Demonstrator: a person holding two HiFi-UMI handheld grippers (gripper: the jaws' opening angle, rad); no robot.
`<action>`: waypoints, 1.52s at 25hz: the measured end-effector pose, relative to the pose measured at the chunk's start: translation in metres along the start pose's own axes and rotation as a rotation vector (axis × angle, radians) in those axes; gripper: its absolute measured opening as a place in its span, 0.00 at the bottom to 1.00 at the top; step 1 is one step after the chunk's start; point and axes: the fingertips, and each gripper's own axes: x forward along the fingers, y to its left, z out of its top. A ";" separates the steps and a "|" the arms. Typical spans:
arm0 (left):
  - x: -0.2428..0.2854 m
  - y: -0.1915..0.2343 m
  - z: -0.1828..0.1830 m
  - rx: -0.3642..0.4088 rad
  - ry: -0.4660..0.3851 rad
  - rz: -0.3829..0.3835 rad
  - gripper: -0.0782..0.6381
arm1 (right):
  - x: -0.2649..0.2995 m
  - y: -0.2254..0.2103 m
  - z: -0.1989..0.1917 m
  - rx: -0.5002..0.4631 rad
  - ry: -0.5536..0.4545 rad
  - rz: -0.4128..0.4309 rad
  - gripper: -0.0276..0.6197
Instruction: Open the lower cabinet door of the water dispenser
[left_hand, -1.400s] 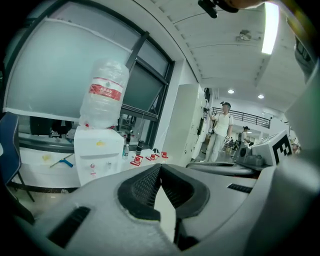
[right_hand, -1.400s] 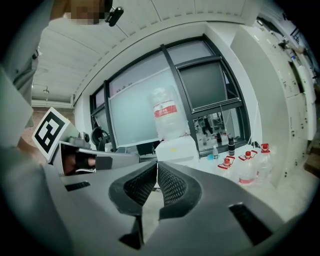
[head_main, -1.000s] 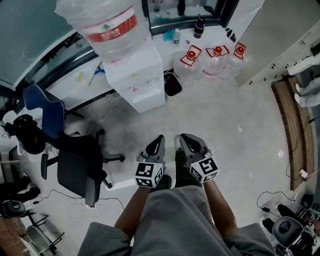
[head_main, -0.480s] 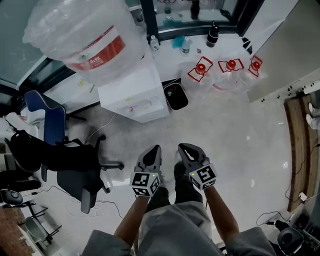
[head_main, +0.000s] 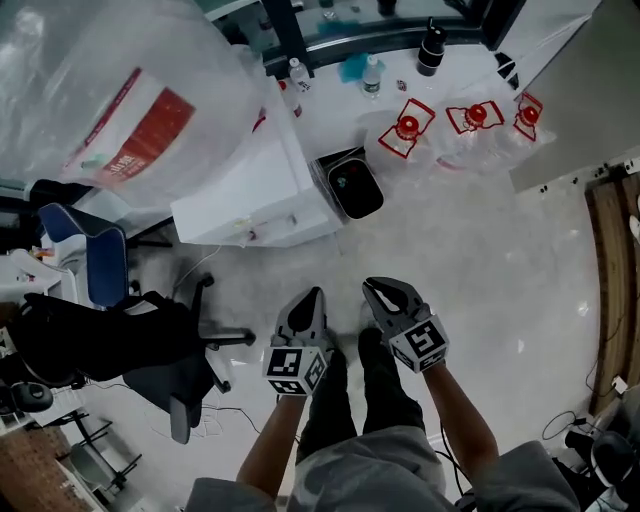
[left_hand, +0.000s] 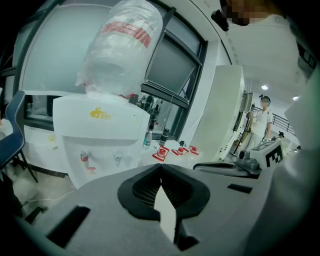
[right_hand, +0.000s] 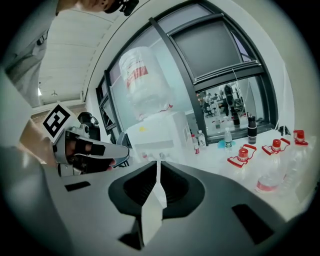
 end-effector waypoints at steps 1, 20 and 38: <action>0.004 0.002 -0.002 0.005 0.003 -0.004 0.12 | 0.004 -0.003 -0.003 -0.002 0.004 0.000 0.06; 0.076 0.065 -0.089 0.058 0.085 -0.052 0.12 | 0.097 -0.044 -0.102 -0.013 0.041 -0.025 0.06; 0.177 0.159 -0.198 0.057 0.115 0.042 0.12 | 0.235 -0.147 -0.242 -0.183 0.150 0.028 0.23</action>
